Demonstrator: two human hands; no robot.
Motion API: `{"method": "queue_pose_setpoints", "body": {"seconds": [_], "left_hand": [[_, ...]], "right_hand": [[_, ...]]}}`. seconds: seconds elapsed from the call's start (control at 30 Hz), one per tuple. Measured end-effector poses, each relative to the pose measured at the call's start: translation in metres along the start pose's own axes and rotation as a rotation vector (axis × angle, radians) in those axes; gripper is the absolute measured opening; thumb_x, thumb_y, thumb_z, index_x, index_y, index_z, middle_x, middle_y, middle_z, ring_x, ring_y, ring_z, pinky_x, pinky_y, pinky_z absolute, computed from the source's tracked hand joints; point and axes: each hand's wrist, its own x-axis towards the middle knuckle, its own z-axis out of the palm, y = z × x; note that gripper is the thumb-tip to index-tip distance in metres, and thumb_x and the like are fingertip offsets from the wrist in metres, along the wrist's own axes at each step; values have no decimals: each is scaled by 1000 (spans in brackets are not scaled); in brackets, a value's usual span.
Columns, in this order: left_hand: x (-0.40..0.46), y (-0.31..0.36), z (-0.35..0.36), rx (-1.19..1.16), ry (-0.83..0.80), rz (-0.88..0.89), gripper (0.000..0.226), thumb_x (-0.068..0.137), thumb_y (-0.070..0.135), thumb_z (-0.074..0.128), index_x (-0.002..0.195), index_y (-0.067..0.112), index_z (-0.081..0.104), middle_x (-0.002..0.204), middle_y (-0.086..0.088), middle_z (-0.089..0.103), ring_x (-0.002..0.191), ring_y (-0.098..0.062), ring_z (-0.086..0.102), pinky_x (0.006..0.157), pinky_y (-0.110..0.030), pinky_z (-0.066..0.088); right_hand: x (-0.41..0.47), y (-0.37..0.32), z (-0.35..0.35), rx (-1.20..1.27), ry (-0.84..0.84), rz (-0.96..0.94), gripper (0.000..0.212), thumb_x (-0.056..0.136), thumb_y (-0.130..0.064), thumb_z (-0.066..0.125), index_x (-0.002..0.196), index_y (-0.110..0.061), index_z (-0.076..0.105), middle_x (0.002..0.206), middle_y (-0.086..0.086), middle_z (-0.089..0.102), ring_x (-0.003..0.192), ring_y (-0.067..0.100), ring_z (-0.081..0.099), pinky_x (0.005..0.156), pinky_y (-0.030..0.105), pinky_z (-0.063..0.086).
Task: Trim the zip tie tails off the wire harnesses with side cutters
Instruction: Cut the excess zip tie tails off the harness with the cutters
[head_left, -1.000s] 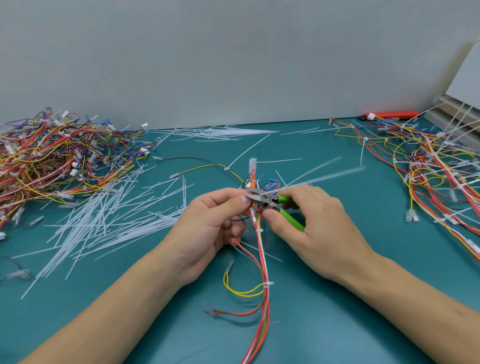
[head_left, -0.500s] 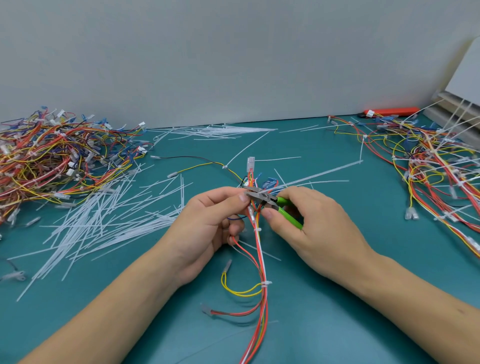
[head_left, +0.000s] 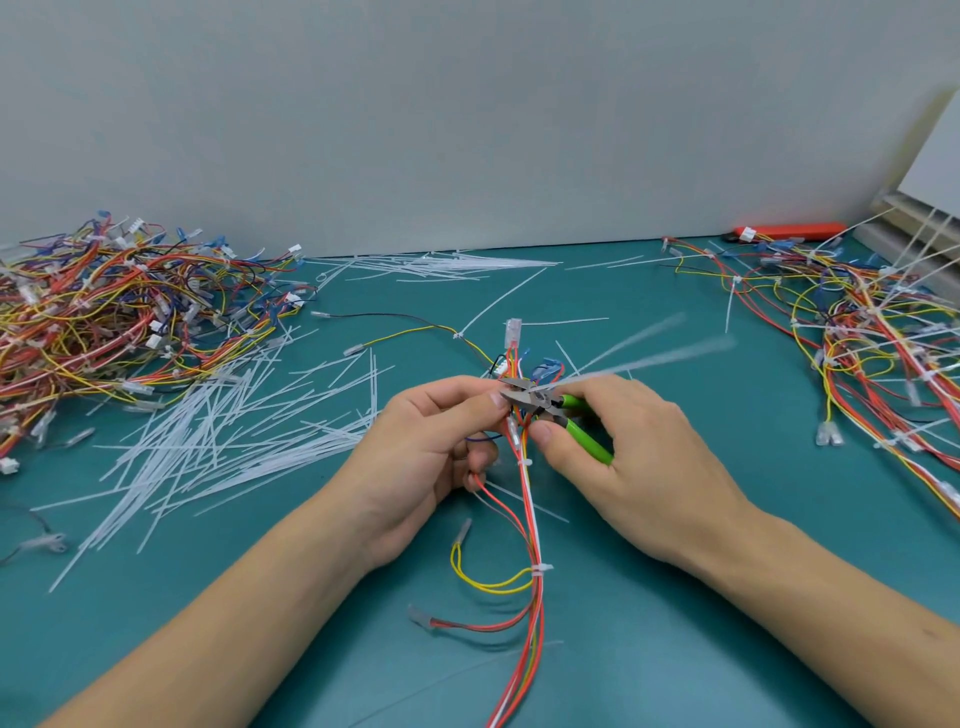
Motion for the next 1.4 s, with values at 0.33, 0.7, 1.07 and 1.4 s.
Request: {"method": "queue_pose_setpoints", "body": {"seconds": [0.33, 0.7, 1.07, 1.4], "left_hand": [[1, -2, -1, -5, 7, -7, 18, 84, 26, 70, 96, 16, 78, 71, 4, 66, 49, -9, 46, 48, -20, 40], [2, -2, 0, 21, 8, 0, 7, 83, 27, 72, 83, 22, 77, 74, 4, 67, 50, -8, 46, 48, -20, 40], [-1, 0, 1, 15, -1, -7, 7, 86, 26, 70, 87, 22, 76, 72, 4, 65, 50, -8, 45, 49, -20, 40], [1, -2, -1, 4, -9, -12, 13, 85, 26, 69, 94, 19, 77, 73, 4, 66, 51, -8, 45, 49, -20, 40]], "right_hand": [[1, 1, -1, 20, -21, 9, 54, 90, -74, 34, 116, -36, 61, 106, -17, 63, 104, 12, 55, 99, 42, 46], [2, 4, -1, -11, 59, -20, 56, 94, -73, 41, 74, -21, 39, 60, -3, 48, 63, 21, 47, 56, 33, 28], [0, 3, 1, -12, 48, 1, 48, 90, -76, 39, 82, -30, 51, 70, -14, 51, 74, 11, 48, 66, 32, 38], [2, 3, -1, 16, -23, 11, 56, 88, -78, 31, 114, -37, 60, 103, -18, 61, 100, 7, 51, 97, 41, 45]]}}
